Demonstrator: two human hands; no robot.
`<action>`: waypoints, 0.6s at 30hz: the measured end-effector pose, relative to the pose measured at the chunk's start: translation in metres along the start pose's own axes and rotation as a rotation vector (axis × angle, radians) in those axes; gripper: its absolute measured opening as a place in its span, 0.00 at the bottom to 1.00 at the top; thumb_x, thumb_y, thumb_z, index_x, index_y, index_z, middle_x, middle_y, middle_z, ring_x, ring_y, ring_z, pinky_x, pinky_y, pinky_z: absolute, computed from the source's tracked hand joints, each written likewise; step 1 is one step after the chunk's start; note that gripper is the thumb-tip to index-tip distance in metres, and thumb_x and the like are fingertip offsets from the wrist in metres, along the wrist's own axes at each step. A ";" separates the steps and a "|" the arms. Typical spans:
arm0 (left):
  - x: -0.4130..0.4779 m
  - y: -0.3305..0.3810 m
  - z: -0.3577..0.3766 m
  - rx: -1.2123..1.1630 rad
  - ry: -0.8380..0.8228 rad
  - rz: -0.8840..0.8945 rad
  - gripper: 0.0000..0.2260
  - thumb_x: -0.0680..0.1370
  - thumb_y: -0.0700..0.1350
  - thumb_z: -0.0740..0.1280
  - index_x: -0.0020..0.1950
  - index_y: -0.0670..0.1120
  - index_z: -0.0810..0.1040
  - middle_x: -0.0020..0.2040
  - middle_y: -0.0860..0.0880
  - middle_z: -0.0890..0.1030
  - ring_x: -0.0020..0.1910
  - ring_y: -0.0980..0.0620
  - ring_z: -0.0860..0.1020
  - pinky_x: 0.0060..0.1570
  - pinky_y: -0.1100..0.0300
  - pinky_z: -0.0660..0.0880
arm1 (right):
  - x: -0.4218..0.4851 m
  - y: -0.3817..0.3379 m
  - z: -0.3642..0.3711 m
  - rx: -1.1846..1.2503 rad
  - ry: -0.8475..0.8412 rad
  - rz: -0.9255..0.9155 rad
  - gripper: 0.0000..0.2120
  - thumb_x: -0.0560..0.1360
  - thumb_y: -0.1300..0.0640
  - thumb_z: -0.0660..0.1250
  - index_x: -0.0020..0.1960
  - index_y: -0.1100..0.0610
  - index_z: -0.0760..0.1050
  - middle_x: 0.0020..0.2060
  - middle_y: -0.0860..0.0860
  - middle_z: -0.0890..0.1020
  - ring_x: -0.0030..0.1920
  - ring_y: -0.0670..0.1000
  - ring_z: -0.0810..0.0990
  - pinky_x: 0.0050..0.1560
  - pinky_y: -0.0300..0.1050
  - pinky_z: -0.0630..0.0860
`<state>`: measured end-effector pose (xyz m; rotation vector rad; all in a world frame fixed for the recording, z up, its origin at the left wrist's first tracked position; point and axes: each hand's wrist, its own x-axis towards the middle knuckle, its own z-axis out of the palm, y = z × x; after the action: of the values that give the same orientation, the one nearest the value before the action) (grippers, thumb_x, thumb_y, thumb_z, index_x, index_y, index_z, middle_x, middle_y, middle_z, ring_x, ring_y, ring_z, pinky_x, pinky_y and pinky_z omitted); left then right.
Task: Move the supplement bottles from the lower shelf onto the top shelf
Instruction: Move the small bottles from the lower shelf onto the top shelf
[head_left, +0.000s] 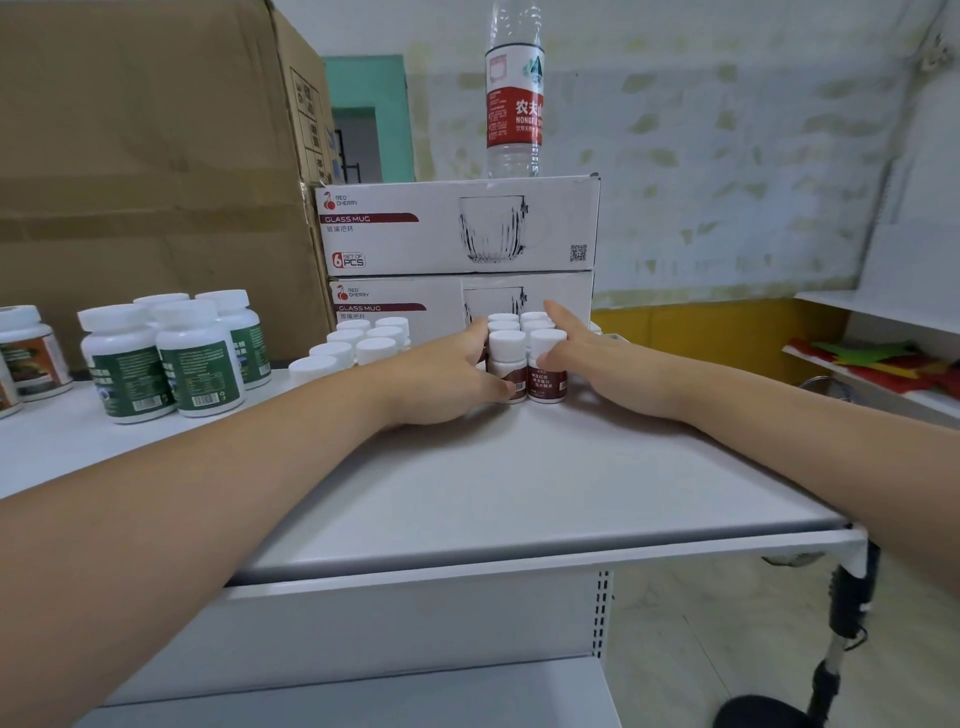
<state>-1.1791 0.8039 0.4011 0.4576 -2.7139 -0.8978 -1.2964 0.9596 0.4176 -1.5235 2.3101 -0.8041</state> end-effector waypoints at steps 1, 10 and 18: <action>0.000 -0.001 0.000 0.000 0.001 -0.009 0.40 0.64 0.60 0.68 0.75 0.60 0.60 0.70 0.62 0.72 0.70 0.58 0.68 0.71 0.52 0.63 | 0.000 0.000 0.000 0.000 -0.004 -0.002 0.27 0.80 0.46 0.52 0.76 0.39 0.45 0.73 0.50 0.65 0.71 0.50 0.60 0.69 0.48 0.50; -0.007 0.008 0.000 0.046 -0.024 0.023 0.36 0.68 0.59 0.66 0.75 0.61 0.59 0.70 0.64 0.69 0.71 0.60 0.66 0.73 0.53 0.60 | -0.001 -0.001 0.000 0.036 0.010 -0.030 0.27 0.80 0.48 0.54 0.77 0.43 0.49 0.72 0.48 0.64 0.61 0.48 0.62 0.58 0.45 0.54; -0.007 0.008 -0.001 0.045 -0.024 0.036 0.34 0.70 0.57 0.66 0.76 0.60 0.60 0.71 0.64 0.69 0.71 0.61 0.66 0.73 0.53 0.60 | 0.003 0.005 -0.001 0.073 -0.015 -0.064 0.29 0.82 0.49 0.54 0.78 0.48 0.45 0.76 0.46 0.58 0.65 0.42 0.57 0.50 0.33 0.52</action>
<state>-1.1737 0.8121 0.4052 0.4076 -2.7598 -0.8395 -1.3024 0.9589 0.4159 -1.5734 2.2064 -0.8794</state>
